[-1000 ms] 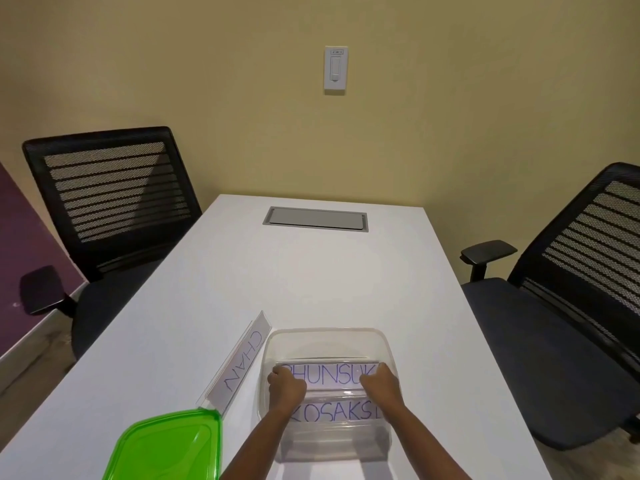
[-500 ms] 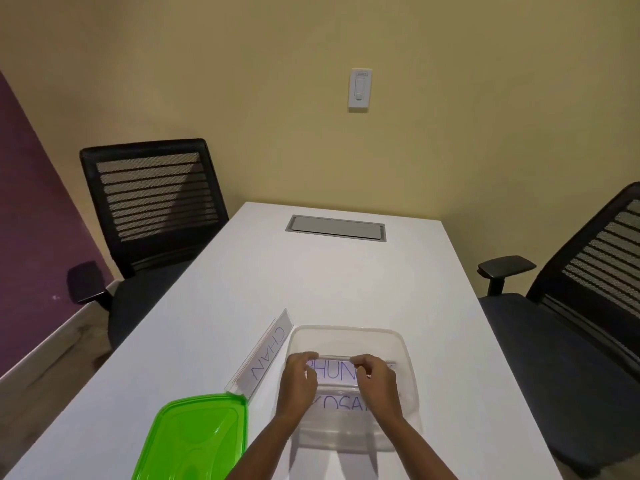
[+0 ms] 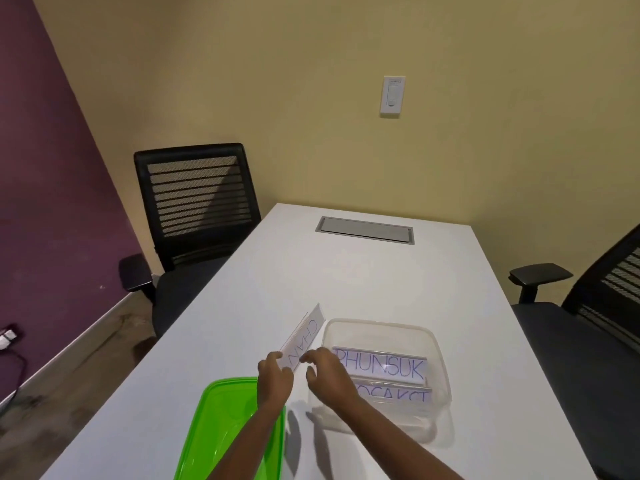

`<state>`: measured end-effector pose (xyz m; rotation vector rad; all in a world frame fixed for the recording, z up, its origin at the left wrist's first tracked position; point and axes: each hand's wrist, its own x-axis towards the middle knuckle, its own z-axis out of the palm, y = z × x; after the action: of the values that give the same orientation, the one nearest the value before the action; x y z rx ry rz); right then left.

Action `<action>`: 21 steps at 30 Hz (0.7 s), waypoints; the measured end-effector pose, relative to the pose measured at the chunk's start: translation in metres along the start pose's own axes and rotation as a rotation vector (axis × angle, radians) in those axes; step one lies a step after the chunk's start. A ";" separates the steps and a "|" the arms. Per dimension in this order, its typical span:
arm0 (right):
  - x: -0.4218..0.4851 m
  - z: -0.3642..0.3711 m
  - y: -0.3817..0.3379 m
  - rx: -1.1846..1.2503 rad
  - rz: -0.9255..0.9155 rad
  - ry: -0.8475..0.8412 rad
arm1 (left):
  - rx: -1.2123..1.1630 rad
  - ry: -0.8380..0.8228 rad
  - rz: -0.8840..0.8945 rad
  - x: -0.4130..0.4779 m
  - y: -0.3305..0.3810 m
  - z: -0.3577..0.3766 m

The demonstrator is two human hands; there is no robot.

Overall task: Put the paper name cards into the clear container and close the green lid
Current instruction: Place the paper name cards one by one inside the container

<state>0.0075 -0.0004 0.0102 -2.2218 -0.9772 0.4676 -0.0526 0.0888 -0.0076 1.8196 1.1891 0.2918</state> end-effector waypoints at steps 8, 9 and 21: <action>0.021 0.030 -0.017 -0.222 0.014 -0.267 | 0.036 -0.110 -0.137 0.028 -0.011 -0.008; 0.024 0.032 -0.016 -0.241 0.014 -0.284 | 0.030 -0.115 -0.140 0.032 -0.013 -0.007; 0.033 0.040 0.002 -0.316 -0.105 -0.302 | -0.060 -0.081 -0.146 0.058 -0.026 0.016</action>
<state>0.0079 0.0402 -0.0222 -2.4051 -1.4024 0.6514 -0.0286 0.1307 -0.0525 1.6682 1.2362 0.1673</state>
